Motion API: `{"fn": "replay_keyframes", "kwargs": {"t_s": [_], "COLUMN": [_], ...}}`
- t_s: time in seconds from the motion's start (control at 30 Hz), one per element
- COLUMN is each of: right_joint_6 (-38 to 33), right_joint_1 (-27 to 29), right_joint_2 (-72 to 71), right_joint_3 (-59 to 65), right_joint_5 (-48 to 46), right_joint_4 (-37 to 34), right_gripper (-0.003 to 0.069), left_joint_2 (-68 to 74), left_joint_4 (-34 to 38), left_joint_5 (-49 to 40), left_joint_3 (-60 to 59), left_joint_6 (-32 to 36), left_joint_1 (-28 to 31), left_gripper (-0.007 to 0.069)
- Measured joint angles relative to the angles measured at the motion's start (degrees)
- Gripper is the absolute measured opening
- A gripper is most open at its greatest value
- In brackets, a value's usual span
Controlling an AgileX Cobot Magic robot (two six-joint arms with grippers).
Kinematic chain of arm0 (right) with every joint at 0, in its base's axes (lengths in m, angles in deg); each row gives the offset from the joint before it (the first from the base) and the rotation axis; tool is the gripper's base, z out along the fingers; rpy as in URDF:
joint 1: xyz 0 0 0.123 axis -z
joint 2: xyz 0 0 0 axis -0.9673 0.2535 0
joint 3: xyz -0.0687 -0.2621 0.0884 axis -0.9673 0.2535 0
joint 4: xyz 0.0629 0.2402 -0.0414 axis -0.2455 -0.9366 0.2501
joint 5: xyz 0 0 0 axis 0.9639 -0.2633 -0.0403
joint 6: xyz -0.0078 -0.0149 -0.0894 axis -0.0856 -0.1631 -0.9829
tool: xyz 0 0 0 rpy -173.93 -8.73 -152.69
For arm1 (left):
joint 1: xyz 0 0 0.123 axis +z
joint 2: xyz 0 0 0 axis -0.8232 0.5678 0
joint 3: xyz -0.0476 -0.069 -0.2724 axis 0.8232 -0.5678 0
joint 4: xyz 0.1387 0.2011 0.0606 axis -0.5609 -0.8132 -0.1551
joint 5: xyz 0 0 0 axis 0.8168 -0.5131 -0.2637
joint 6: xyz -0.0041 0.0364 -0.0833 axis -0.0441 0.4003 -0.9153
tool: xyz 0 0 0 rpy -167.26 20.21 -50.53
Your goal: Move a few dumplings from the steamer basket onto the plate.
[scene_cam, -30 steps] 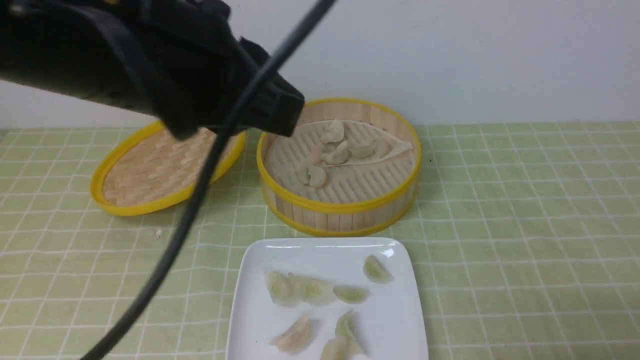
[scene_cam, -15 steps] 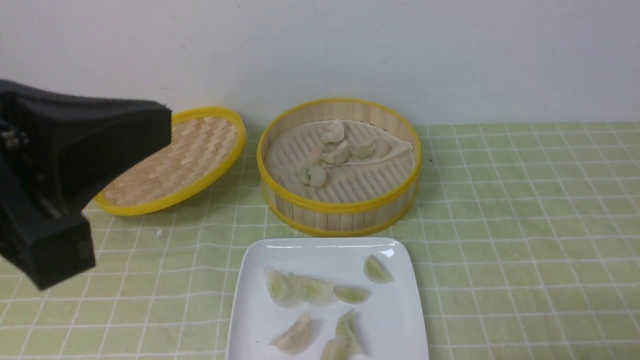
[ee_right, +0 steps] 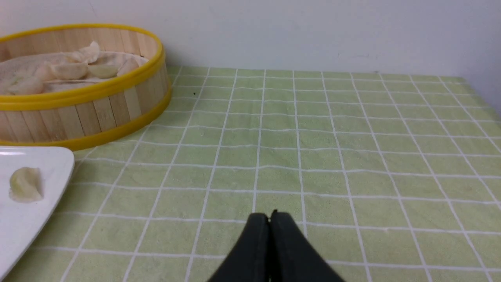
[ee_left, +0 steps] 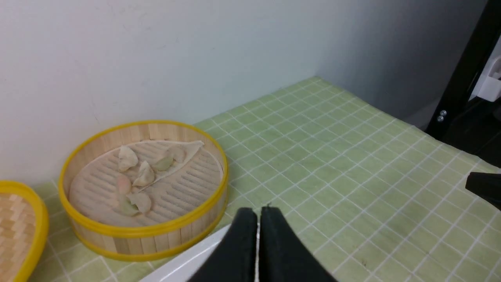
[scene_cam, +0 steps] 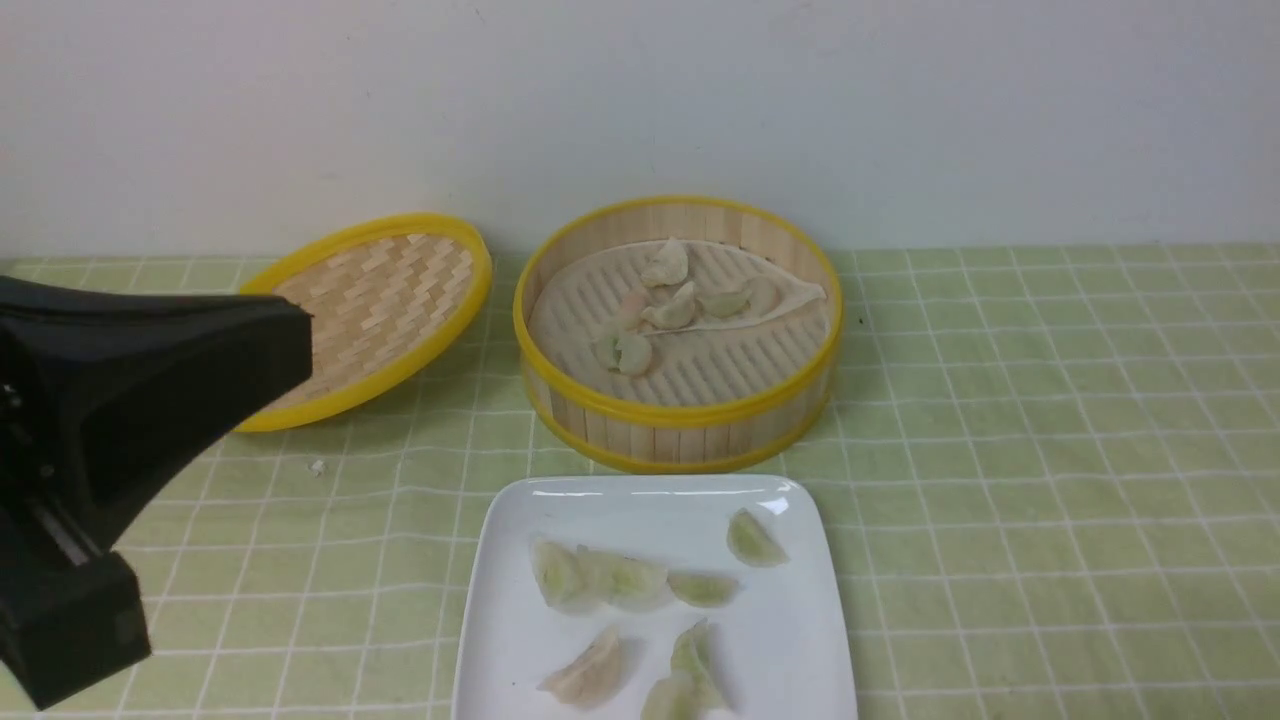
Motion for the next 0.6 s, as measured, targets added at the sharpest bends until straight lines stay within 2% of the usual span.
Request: {"fn": "replay_keyframes", "kwargs": {"t_s": [0.27, 0.53, 0.6], "right_joint_6": [0.0, 0.0, 0.0], "right_joint_1": [0.0, 0.0, 0.0], "right_joint_2": [0.0, 0.0, 0.0], "right_joint_3": [0.0, 0.0, 0.0], "right_joint_5": [0.0, 0.0, 0.0], "right_joint_4": [0.0, 0.0, 0.0], "right_gripper": [-0.0015, -0.0015, -0.0015], "left_joint_2": [0.0, -2.89, -6.37], "left_joint_4": [-1.21, -11.67, -15.32], "left_joint_5": [-0.99, 0.12, 2.57], "left_joint_3": [0.0, -2.5, -6.6], "left_joint_6": [0.0, -1.95, -4.68], "left_joint_1": [0.0, 1.23, 4.8], "left_gripper": [-0.0006, -0.0006, -0.0006]}}
